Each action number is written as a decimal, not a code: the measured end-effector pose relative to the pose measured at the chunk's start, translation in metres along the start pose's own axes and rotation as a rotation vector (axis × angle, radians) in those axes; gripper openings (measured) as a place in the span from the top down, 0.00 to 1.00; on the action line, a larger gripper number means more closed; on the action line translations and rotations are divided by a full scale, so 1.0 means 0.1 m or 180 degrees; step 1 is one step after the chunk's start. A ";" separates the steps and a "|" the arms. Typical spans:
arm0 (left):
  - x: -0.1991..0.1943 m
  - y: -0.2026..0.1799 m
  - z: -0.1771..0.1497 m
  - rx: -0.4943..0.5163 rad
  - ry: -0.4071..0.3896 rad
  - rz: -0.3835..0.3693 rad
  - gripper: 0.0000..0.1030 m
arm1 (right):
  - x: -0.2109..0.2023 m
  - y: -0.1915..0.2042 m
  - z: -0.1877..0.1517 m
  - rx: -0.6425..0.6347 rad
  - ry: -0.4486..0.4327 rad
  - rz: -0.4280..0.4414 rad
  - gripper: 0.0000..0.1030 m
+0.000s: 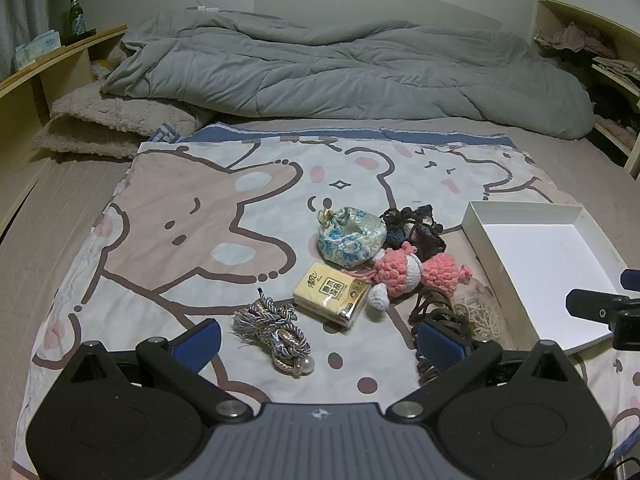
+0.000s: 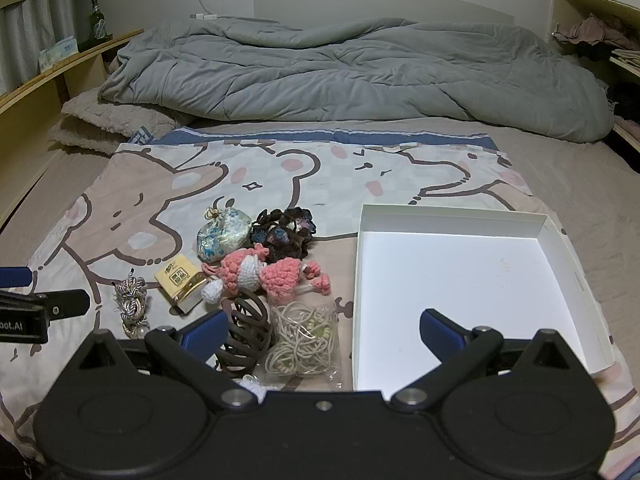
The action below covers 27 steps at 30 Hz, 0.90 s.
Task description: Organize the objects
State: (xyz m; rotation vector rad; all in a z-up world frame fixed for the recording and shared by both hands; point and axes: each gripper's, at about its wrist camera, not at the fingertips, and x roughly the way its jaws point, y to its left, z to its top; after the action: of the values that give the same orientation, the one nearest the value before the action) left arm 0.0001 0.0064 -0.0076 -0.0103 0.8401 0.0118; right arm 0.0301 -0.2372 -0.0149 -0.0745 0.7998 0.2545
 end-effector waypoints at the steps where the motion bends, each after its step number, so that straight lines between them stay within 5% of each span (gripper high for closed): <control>1: 0.00 0.00 0.00 0.0002 0.0000 -0.0001 0.00 | 0.00 0.00 0.00 -0.0002 -0.0001 0.0000 0.00; 27: 0.00 -0.02 0.01 0.0000 0.0009 0.0002 0.00 | -0.01 -0.01 0.00 -0.0012 -0.0004 0.0013 0.00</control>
State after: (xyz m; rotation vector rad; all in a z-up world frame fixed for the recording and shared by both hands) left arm 0.0009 0.0042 -0.0073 -0.0099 0.8430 0.0124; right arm 0.0300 -0.2379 -0.0141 -0.0763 0.7982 0.2600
